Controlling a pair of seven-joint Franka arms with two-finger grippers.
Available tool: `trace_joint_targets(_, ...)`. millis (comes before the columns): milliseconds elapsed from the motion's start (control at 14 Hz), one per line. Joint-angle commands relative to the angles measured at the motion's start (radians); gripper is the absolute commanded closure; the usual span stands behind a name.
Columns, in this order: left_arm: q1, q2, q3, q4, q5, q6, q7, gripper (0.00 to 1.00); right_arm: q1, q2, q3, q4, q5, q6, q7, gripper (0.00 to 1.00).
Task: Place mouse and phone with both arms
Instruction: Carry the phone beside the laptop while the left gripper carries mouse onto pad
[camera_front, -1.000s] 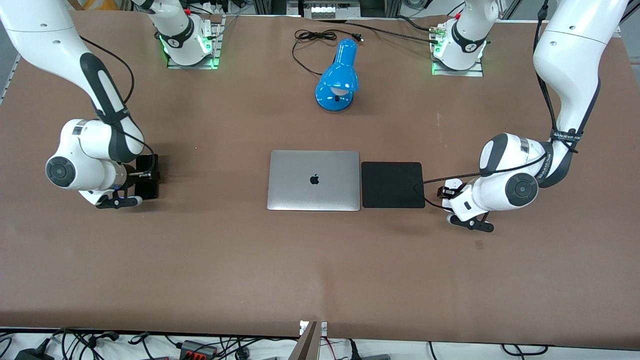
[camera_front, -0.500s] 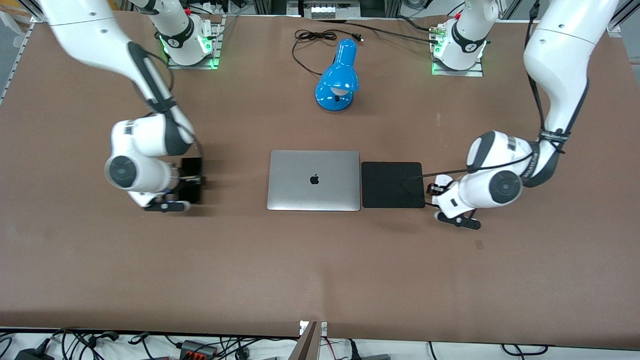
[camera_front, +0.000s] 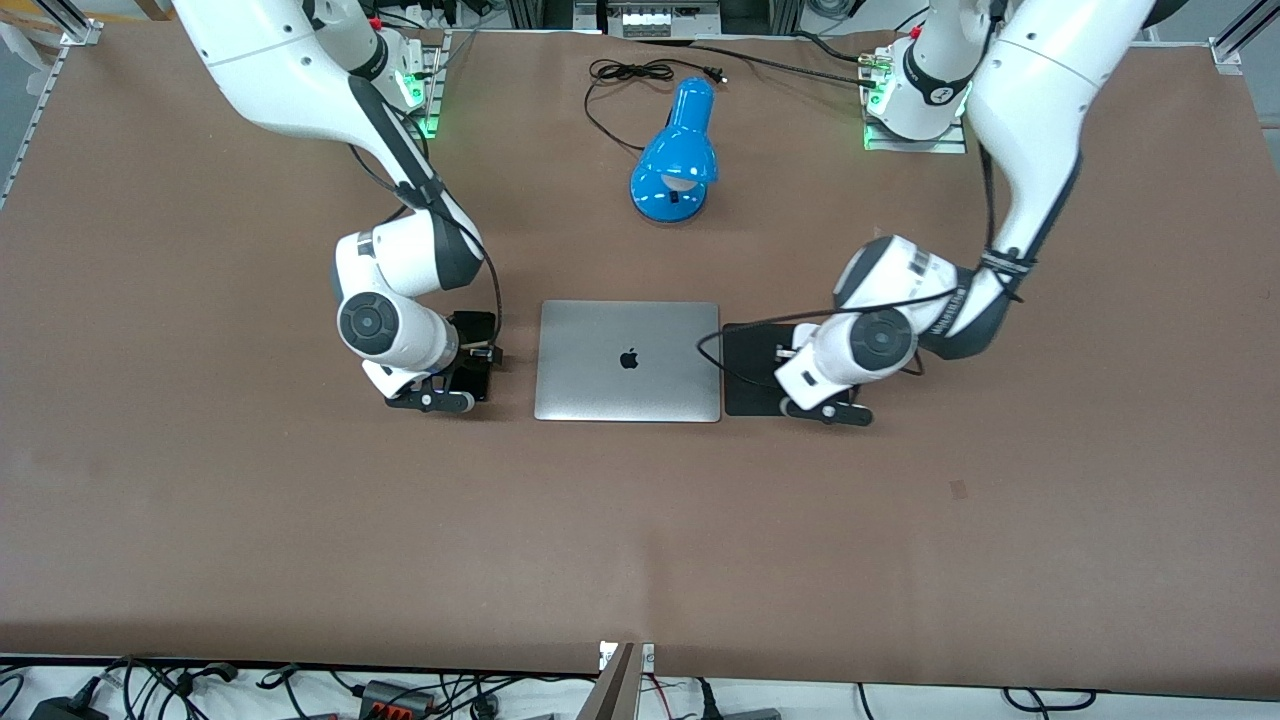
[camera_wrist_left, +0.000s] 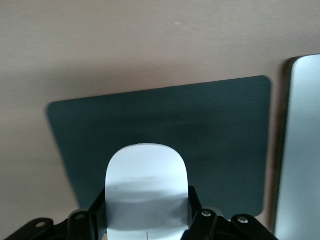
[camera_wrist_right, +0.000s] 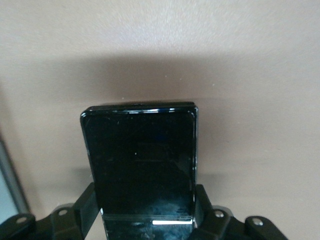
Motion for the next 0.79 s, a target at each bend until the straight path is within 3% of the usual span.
trace_joint_targets(0, -0.013, 0.044, 0.004, 0.008, 0.018, 0.064, -0.017, 0.81, 0.031, 0.022, -0.008, 0.019, 0.02, 0.026, 0.033, 0.81)
trace_joint_targets(71, -0.025, 0.05, 0.006, 0.008, 0.019, 0.076, -0.019, 0.81, 0.036, 0.03, -0.008, 0.019, 0.02, 0.035, 0.033, 0.77)
trace_joint_targets(143, -0.031, 0.053, 0.007, 0.008, 0.019, 0.083, -0.019, 0.8, 0.038, 0.03, -0.008, 0.019, 0.02, 0.039, 0.035, 0.56)
trace_joint_targets(214, -0.031, 0.058, 0.009, 0.008, 0.021, 0.084, -0.017, 0.78, 0.036, 0.03, -0.008, 0.019, 0.022, 0.039, 0.044, 0.01)
trace_joint_targets(571, -0.033, 0.084, 0.012, 0.005, 0.021, 0.121, -0.017, 0.74, 0.029, -0.083, -0.013, 0.021, 0.017, -0.001, 0.035, 0.0)
trace_joint_targets(643, -0.033, 0.082, 0.01, 0.005, 0.021, 0.116, -0.025, 0.42, 0.021, -0.123, -0.017, 0.027, 0.005, -0.03, 0.026, 0.0)
trace_joint_targets(714, -0.031, 0.078, 0.012, 0.007, 0.021, 0.112, -0.046, 0.0, 0.021, -0.165, -0.022, 0.033, 0.003, -0.065, 0.027, 0.0)
